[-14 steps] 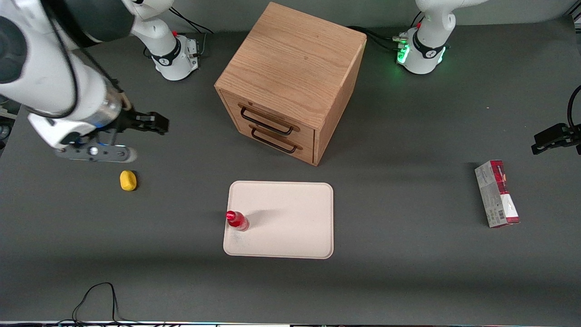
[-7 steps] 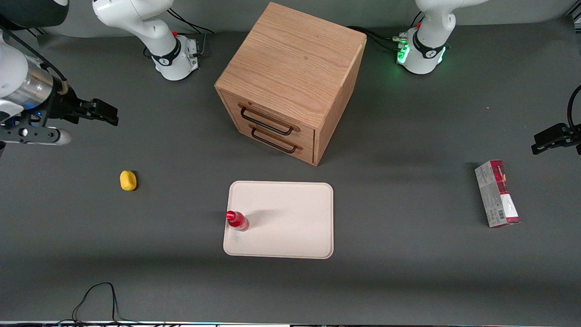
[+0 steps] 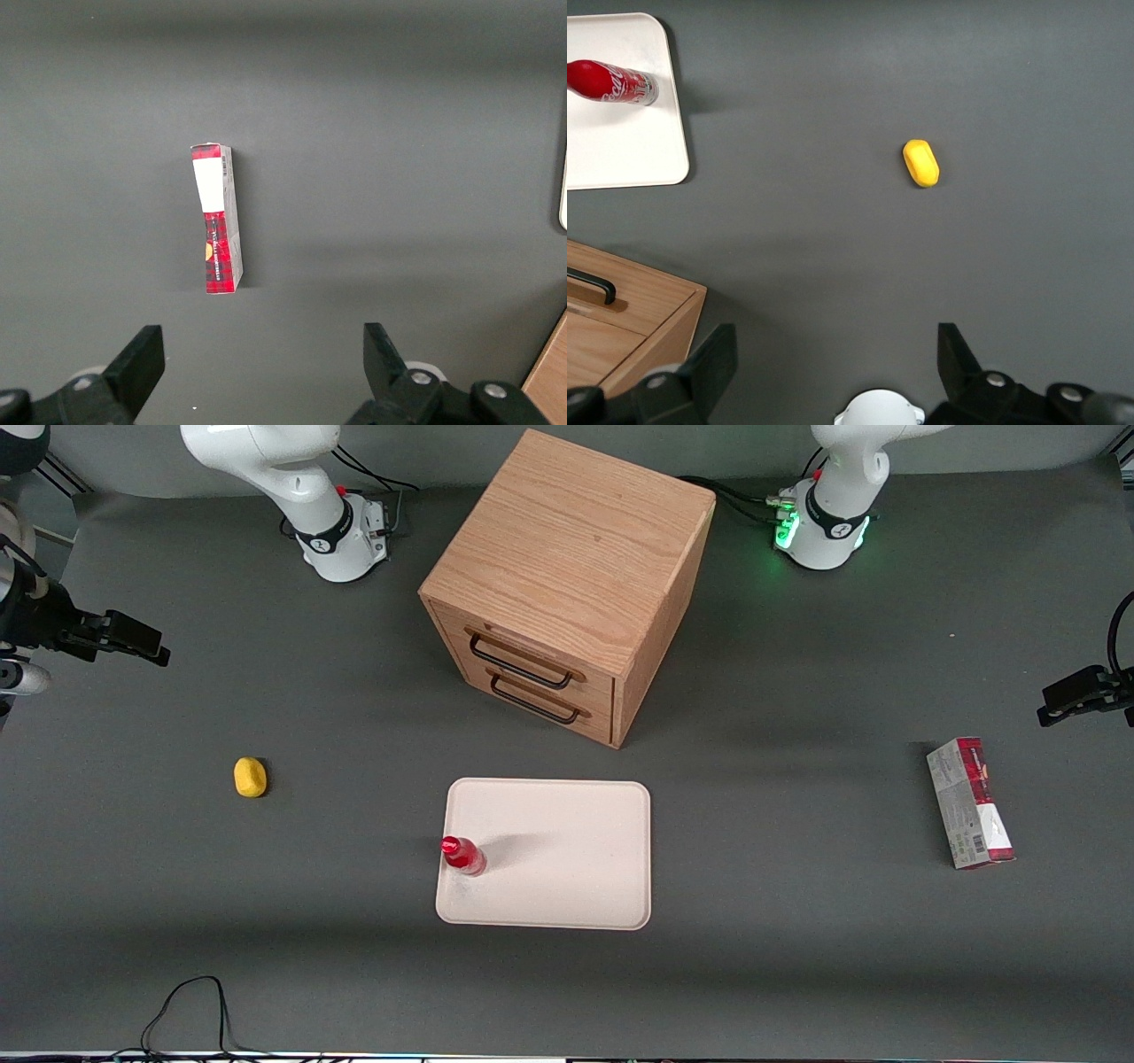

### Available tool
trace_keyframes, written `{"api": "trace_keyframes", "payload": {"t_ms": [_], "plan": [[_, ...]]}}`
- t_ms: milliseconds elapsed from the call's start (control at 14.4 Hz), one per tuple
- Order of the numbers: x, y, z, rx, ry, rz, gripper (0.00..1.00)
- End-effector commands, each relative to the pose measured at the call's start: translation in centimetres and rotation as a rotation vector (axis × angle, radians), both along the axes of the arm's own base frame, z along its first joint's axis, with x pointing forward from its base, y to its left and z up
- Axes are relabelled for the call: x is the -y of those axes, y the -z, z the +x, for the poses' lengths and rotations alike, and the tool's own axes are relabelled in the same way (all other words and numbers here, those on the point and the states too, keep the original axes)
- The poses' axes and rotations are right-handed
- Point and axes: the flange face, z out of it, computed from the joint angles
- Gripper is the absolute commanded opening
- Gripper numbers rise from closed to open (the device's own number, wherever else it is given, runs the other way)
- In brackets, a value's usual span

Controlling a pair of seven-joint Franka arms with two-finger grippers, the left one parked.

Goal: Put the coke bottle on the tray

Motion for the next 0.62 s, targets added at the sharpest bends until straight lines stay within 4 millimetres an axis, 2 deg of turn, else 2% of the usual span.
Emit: {"api": "trace_keyframes", "payload": {"t_ms": [0,417,556], "plan": [[-0.10,-0.39,-0.80,0.027,-0.033,-0.007,1.00],[0.09,-0.89,-0.35,0.045,-0.030,-0.009,1.00],[0.79,-0.85,-0.05,0.046,-0.056,-0.006,1.00]]}}
